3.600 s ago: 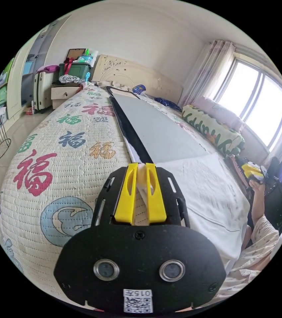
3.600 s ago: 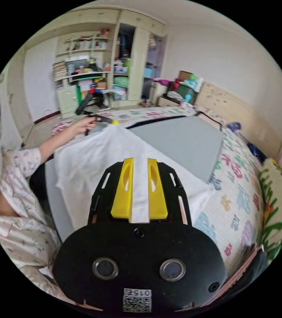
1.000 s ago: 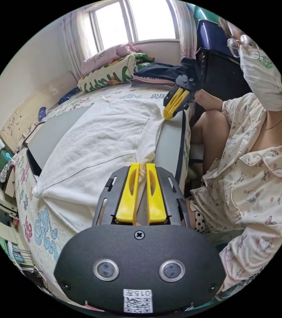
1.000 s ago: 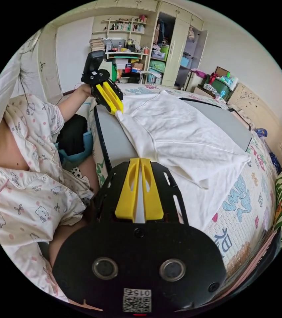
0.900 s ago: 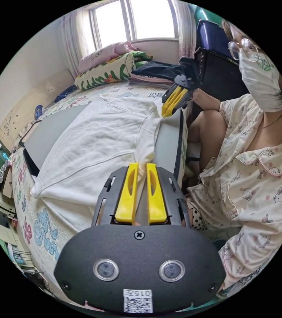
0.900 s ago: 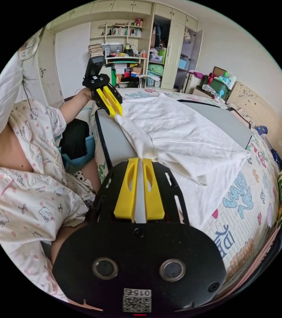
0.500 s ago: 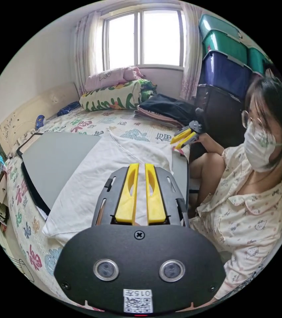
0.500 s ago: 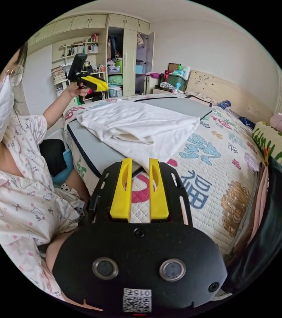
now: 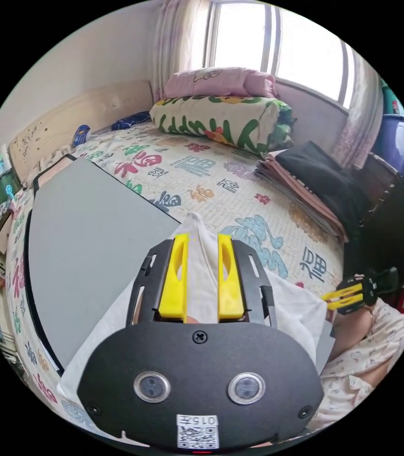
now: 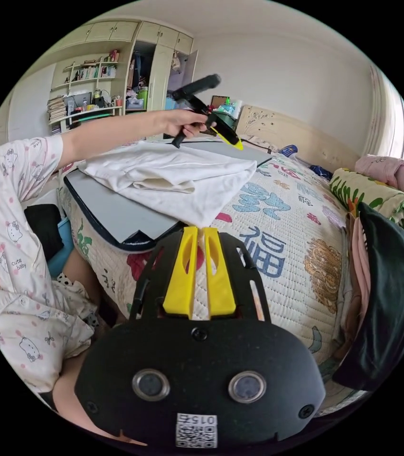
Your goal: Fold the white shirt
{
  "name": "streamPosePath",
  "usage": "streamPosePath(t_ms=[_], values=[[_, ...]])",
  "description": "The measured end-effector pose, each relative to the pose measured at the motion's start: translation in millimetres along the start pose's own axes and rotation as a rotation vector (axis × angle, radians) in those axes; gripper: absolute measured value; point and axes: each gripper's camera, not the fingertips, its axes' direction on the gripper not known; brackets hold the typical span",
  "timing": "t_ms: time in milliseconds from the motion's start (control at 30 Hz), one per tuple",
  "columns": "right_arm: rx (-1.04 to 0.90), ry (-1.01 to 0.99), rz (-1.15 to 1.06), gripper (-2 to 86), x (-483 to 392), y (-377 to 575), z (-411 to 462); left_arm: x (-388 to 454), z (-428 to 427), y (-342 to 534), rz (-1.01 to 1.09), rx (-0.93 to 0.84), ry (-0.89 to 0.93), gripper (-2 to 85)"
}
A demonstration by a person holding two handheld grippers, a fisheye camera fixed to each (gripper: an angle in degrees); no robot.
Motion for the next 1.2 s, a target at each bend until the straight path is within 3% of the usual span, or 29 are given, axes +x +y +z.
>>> streamPosePath(t_ms=[200, 367, 500, 700, 767, 900, 1000, 1067, 1200], values=[[0.037, 0.007, 0.016, -0.9, 9.2, 5.7, -13.6, 4.4, 76.5, -64.7, -0.078, -0.076, -0.03, 9.9], [0.088, 0.012, 0.059, -1.0, 19.9, 12.7, -30.6, 33.3, 130.0, -86.0, 0.001, -0.257, -0.159, 7.2], [0.121, 0.034, 0.087, -1.0, 27.1, 20.2, -45.1, 53.8, 126.5, -86.6, 0.049, -0.24, -0.206, 4.5], [0.208, 0.198, 0.201, -1.0, 48.0, 42.0, -93.6, 88.9, 76.2, -101.3, 0.02, -0.023, -0.156, 2.0], [0.314, 0.329, 0.236, -1.0, 42.9, 51.5, -136.3, 102.9, 34.6, -106.7, 0.006, 0.141, -0.058, 1.5], [0.498, 0.404, 0.218, -1.0, 9.3, 56.7, -196.8, 102.7, -37.3, -99.8, -0.042, 0.355, 0.161, 1.2], [0.608, 0.264, 0.138, -1.0, -26.2, 48.7, -217.8, 91.0, -97.9, -68.6, -0.041, 0.452, 0.229, 1.1], [0.638, 0.044, 0.058, -1.0, -51.7, 34.3, -211.3, 64.7, -140.6, -26.6, -0.06, 0.482, 0.218, 1.0], [0.552, -0.291, -0.075, -1.0, -99.8, 2.5, -161.2, 5.6, -188.3, 57.9, -0.144, 0.511, 0.232, 1.0]])
